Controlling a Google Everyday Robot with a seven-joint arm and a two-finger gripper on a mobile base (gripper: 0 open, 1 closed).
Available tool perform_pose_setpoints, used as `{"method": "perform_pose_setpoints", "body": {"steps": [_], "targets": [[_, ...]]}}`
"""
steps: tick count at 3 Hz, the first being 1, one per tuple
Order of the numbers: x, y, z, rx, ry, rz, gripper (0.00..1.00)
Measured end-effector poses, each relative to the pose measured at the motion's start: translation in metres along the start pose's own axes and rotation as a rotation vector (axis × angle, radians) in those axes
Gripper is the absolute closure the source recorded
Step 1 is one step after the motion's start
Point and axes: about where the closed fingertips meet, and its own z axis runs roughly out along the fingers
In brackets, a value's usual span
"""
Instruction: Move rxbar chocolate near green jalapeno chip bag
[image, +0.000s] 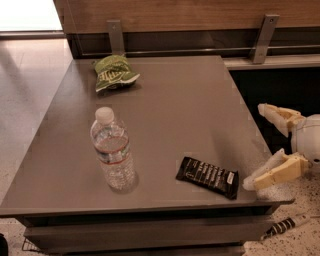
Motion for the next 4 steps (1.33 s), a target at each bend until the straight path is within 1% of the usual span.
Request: {"method": "perform_pose_setpoints", "body": {"steps": [1, 2, 4], "targets": [[0.003, 0.010, 0.014, -0.006, -0.063, 0.014, 0.00], [0.003, 0.012, 0.018, -0.011, -0.066, 0.017, 0.00], [0.011, 0.034, 0.035, -0.040, -0.088, 0.034, 0.00]]}}
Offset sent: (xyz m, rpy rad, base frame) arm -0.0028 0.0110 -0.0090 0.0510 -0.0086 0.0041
